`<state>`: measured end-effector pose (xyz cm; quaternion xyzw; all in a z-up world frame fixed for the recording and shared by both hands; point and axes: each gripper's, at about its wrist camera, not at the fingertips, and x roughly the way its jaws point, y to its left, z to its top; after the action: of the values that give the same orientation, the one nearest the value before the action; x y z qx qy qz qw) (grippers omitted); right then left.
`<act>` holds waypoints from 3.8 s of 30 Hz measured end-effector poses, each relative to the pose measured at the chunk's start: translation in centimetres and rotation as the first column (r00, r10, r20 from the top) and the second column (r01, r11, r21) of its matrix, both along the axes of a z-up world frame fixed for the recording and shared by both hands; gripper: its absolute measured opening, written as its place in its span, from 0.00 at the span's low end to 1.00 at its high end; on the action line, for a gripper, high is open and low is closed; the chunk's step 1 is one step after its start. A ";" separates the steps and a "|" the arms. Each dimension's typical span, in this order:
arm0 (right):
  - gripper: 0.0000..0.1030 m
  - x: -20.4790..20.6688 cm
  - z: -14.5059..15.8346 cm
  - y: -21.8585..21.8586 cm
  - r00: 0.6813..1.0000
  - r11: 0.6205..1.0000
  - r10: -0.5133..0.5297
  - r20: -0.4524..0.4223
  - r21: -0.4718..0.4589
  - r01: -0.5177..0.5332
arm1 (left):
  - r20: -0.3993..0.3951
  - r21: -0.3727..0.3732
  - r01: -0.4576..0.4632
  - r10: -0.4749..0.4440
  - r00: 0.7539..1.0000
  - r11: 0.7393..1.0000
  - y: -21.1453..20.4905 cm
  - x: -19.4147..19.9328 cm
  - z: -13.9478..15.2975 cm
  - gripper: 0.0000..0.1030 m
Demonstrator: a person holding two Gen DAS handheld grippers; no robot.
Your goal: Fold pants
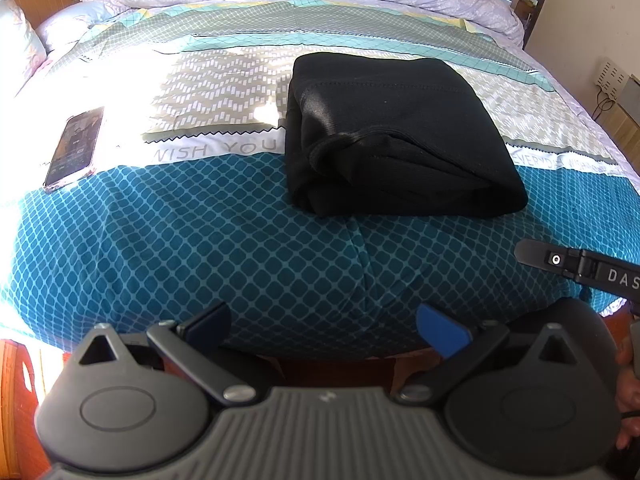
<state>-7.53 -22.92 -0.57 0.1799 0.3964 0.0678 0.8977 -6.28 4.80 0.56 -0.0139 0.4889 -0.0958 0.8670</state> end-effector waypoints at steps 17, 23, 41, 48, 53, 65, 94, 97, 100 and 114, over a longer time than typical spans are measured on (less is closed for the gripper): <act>0.71 0.0 0.0 0.1 1.000 1.000 0.001 0.001 -0.001 -0.001 | 0.000 0.000 0.000 0.000 1.000 1.000 0.0 0.0 0.0 0.99; 0.71 0.0 0.0 0.1 1.000 1.000 0.001 0.000 -0.001 -0.001 | 0.000 0.000 0.001 -0.001 1.000 1.000 -0.1 -0.1 0.0 0.99; 0.71 0.0 0.0 0.1 1.000 1.000 0.002 0.000 -0.001 -0.002 | 0.000 -0.002 -0.002 0.002 1.000 1.000 -0.2 -0.1 0.1 0.99; 0.71 -0.1 -0.1 0.2 1.000 1.000 0.003 -0.001 0.000 -0.003 | -0.004 -0.006 -0.002 0.002 1.000 1.000 -0.2 0.0 0.1 1.00; 0.71 -0.2 -0.1 0.2 1.000 1.000 0.003 -0.001 0.000 -0.003 | -0.004 -0.006 -0.002 0.002 1.000 1.000 -0.2 0.0 0.1 0.99; 0.71 -0.2 -0.1 0.2 1.000 1.000 0.006 0.000 -0.001 -0.006 | 0.000 -0.012 -0.013 0.013 1.000 1.000 0.3 0.1 0.2 0.99; 0.70 0.0 -0.2 -0.3 1.000 1.000 0.007 -0.004 0.003 -0.007 | -0.012 -0.023 -0.025 0.025 1.000 0.999 0.5 0.1 0.0 1.00; 0.70 0.0 -0.2 -0.3 1.000 1.000 0.007 -0.005 0.003 -0.007 | -0.013 -0.024 -0.025 0.024 1.000 0.999 0.5 0.1 0.0 1.00; 0.70 0.0 -0.2 -0.3 1.000 1.000 0.010 -0.005 0.002 -0.010 | -0.013 -0.024 -0.024 0.024 1.000 0.999 0.5 0.1 0.0 1.00; 0.68 0.0 -0.1 -0.2 1.000 1.000 0.011 -0.003 0.000 -0.011 | -0.012 -0.024 -0.025 0.025 1.000 0.999 0.5 0.0 0.0 1.00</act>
<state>-7.51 -23.14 -0.69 0.1777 0.3988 0.0726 0.8967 -6.26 5.33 0.59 -0.0312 0.4927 -0.0908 0.8649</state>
